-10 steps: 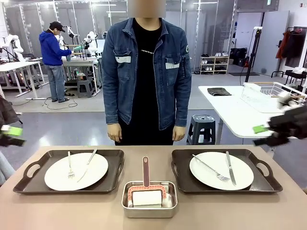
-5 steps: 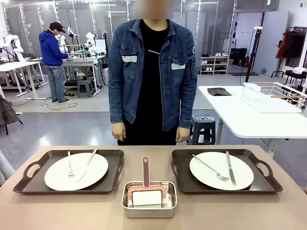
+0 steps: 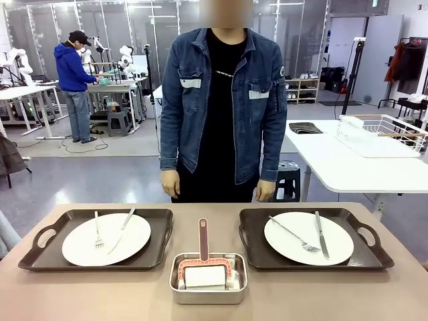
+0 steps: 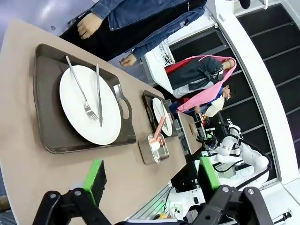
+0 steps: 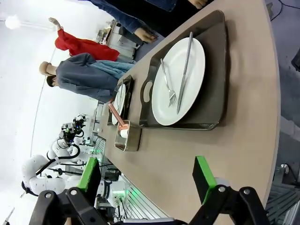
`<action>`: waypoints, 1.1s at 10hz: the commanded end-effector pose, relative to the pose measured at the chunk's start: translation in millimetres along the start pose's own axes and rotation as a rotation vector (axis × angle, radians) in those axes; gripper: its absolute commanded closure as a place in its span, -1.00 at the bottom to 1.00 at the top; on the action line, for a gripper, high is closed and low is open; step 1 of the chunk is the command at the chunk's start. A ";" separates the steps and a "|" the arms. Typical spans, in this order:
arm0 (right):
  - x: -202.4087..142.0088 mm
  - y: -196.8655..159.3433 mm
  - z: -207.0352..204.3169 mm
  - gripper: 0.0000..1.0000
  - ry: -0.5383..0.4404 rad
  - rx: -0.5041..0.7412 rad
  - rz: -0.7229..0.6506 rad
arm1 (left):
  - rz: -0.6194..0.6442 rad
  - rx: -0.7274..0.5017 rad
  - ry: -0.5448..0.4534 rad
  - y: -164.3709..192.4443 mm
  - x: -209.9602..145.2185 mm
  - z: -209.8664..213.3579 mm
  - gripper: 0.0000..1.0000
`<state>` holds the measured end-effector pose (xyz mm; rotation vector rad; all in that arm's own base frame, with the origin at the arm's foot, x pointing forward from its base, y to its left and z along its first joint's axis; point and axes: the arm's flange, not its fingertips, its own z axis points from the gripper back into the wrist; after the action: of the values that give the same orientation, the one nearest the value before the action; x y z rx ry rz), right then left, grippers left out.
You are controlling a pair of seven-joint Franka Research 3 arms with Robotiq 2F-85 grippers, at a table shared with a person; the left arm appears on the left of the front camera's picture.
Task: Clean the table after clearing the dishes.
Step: When the left (or right) Handle tray is removed, use the left hand (or right hand) to clean the left (or right) side of the table with the Lint Roller.
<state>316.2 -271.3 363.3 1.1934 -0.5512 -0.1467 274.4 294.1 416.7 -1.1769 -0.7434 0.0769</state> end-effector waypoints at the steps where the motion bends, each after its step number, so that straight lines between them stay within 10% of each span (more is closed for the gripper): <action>1: -1.6 0.0 3.1 -1.00 -0.008 0.012 -0.008 | -0.012 -0.015 -0.003 0.9 -2.9 3.9 -1.00; 11: -1.6 0.0 3.1 -1.00 -0.008 0.012 -0.008 | -0.012 -0.015 -0.003 0.9 -2.9 3.9 -1.00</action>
<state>315.1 -271.8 362.0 1.1955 -0.5505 -0.1512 273.7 294.3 415.7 -1.1787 -0.7419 0.0787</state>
